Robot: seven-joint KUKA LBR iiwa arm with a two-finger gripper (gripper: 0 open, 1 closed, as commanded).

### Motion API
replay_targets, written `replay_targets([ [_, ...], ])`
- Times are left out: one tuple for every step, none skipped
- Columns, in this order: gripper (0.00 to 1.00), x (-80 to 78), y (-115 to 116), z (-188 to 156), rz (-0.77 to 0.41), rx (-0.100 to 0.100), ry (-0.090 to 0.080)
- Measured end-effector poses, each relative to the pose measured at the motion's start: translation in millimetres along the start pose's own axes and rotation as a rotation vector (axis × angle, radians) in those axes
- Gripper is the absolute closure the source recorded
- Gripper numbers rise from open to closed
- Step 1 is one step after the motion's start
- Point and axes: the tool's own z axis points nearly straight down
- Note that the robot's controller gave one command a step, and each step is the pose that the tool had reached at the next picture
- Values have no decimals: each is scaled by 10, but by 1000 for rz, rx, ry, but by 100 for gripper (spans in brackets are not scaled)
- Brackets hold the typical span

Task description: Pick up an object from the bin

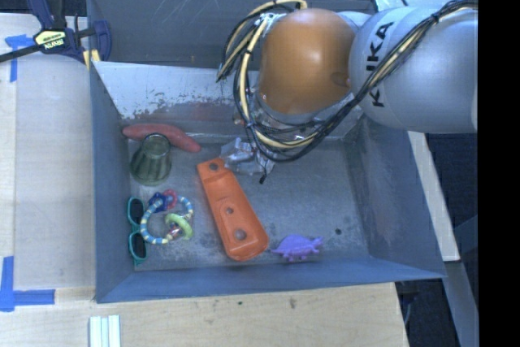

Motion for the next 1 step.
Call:
replay_targets([
  [100,-213,222,-120,-236,1,1],
])
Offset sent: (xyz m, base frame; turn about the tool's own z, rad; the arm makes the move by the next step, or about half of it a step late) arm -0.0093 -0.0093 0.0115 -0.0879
